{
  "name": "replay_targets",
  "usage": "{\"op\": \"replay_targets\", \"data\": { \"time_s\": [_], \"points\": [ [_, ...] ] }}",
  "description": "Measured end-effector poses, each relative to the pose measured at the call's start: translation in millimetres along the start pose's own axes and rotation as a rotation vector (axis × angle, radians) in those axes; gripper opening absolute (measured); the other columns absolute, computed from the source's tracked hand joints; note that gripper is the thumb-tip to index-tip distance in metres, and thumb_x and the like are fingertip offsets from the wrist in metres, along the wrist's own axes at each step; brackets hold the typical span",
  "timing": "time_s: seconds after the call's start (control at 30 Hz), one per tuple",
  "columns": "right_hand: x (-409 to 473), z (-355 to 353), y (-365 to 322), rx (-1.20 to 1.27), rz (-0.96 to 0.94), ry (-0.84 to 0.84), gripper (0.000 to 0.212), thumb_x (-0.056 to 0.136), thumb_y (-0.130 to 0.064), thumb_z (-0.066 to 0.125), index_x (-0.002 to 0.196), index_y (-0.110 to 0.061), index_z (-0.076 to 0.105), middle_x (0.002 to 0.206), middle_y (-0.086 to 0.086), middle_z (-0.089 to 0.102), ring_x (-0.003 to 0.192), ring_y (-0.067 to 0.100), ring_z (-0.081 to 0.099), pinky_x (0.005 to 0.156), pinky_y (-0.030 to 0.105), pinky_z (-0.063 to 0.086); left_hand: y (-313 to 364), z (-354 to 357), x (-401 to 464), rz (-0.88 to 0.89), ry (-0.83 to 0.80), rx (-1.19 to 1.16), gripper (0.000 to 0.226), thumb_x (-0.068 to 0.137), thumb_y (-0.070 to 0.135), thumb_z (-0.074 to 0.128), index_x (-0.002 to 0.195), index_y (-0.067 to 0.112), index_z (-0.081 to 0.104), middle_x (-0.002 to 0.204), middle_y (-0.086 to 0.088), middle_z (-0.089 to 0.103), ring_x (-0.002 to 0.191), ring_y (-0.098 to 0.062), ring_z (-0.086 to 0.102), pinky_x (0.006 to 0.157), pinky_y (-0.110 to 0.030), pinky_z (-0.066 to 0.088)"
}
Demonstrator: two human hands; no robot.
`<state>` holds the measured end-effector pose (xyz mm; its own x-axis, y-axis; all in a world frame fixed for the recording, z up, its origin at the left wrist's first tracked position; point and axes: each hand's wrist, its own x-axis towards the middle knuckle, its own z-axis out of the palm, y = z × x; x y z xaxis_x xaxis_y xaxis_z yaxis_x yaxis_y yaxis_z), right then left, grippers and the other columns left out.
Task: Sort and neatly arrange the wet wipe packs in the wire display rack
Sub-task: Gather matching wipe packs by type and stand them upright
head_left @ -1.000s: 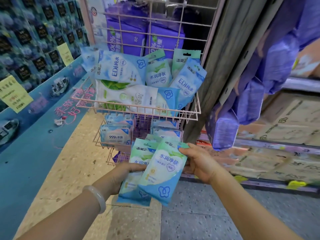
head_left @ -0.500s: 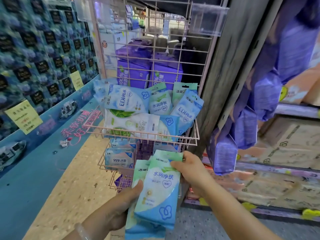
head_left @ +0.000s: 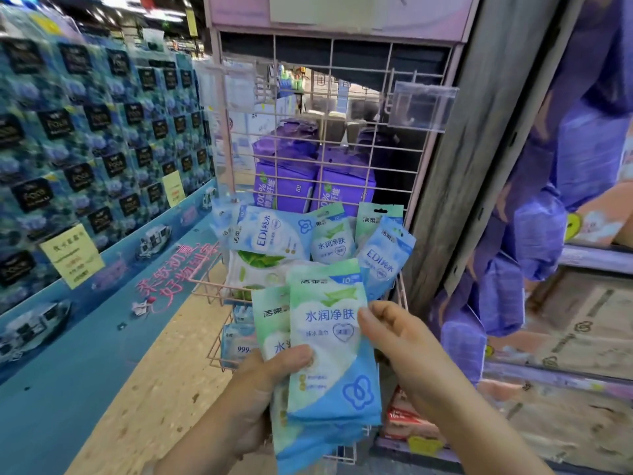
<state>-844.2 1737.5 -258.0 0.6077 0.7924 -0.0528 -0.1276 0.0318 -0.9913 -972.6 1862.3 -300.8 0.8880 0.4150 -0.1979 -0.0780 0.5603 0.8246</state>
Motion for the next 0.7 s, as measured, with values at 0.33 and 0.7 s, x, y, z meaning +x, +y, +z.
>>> {"op": "replay_targets", "data": {
  "time_s": [0.33,0.7],
  "points": [
    [33,12,-5,0.066,0.005,0.075,0.041,0.060,-0.032,0.071,0.091,-0.005,0.064,0.095,0.014,0.072,0.084,0.025,0.069,0.076,0.037,0.058,39,-3,43,0.079,0.074,0.054,0.058,0.054,0.014,0.076,0.109,0.001,0.064,0.102,-0.023,0.071,0.081,-0.035,0.070,0.062,-0.040,0.058],
    [77,25,-19,0.051,-0.055,0.182,0.025,0.078,-0.019,0.069,0.092,-0.001,0.058,0.088,0.015,0.067,0.076,0.023,0.067,0.070,0.037,0.057,77,-9,83,0.067,-0.030,0.059,0.042,0.056,0.016,0.072,0.098,0.009,0.070,0.095,-0.017,0.074,0.078,-0.030,0.072,0.058,-0.037,0.059]
  ]
}}
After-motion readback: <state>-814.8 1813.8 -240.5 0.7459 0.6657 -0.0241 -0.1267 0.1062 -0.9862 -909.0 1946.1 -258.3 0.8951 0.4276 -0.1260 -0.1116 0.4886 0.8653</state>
